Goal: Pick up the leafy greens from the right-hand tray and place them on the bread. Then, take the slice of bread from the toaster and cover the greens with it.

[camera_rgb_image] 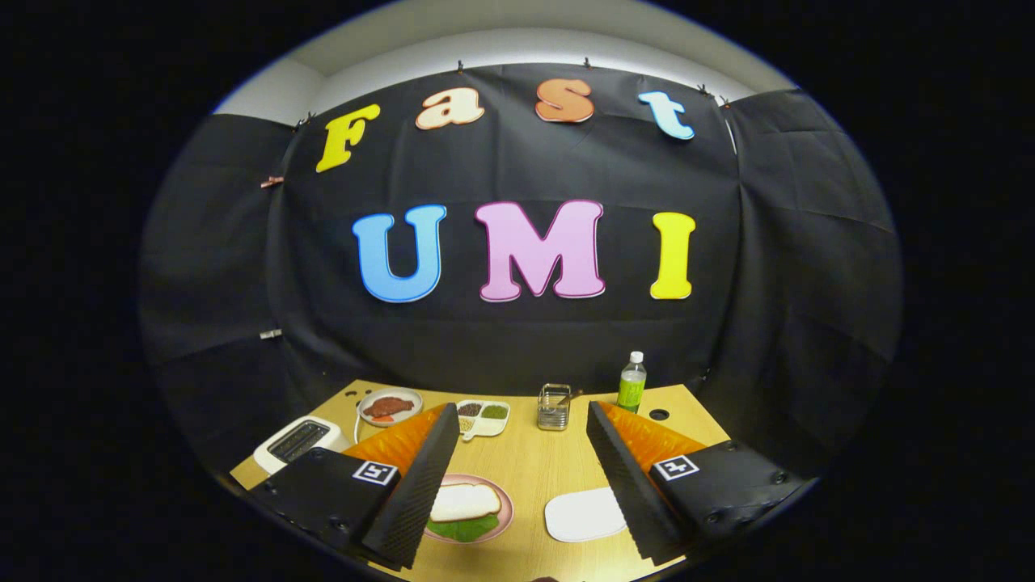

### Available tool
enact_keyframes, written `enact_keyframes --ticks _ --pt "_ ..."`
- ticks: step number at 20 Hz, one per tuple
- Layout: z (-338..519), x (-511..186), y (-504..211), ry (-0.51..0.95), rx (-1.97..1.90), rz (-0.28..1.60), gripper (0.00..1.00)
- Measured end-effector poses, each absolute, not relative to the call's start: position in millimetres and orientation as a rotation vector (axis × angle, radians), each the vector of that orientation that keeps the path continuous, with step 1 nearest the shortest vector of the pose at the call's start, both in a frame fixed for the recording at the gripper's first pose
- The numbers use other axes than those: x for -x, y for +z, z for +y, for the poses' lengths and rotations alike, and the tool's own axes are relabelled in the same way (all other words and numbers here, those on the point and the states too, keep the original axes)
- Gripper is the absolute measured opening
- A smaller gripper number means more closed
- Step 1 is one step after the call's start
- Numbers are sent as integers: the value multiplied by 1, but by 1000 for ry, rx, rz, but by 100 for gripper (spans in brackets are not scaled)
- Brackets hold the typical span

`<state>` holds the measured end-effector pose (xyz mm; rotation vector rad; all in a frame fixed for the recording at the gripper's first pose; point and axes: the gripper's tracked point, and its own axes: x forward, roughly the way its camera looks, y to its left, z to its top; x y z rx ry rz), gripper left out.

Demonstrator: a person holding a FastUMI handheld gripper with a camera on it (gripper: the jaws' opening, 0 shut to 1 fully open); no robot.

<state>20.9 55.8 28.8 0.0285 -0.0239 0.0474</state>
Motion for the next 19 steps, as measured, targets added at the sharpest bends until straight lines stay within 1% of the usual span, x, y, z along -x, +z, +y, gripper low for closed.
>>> enact_keyframes --ticks 3,7,11,19 --pt "50 3 44 25 -42 -70 98" --pt "39 25 38 -23 -41 -42 98" --pt "27 31 29 -59 -27 -29 98" --pt "10 22 26 -132 -53 -10 98"
